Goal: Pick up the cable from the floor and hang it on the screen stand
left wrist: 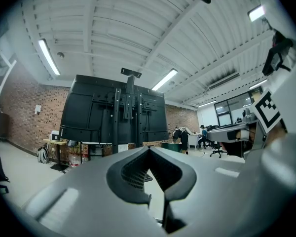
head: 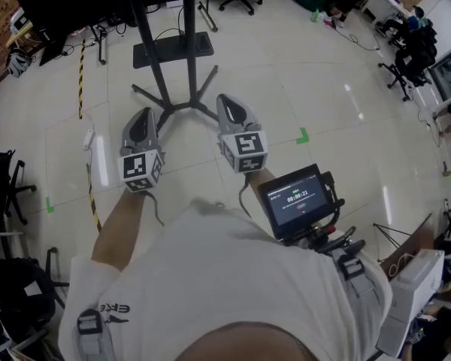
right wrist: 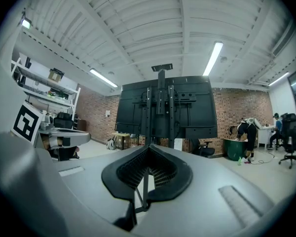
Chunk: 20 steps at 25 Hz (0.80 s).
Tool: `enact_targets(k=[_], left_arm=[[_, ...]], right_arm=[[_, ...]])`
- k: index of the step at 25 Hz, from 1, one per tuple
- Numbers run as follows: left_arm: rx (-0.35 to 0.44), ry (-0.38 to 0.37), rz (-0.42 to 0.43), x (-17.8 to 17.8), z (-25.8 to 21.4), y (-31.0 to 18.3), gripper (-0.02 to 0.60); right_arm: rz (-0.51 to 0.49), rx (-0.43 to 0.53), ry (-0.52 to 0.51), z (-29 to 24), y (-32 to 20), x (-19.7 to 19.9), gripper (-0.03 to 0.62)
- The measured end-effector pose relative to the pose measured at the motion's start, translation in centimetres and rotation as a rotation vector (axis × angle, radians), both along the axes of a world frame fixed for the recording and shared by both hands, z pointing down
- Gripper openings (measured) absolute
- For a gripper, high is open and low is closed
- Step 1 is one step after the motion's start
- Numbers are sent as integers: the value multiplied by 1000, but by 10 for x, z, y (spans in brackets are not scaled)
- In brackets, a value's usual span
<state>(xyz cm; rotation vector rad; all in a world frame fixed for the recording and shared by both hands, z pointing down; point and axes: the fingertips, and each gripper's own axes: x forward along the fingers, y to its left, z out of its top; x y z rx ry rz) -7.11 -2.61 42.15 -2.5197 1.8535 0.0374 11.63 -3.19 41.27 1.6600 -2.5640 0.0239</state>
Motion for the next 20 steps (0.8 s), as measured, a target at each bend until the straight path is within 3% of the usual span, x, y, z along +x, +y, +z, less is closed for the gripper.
enact_targets(k=[20], left_arm=[[-6,-2,7,2,-1,-1,2]], right_arm=[[-15,4,0,-3,-2,-6,11]])
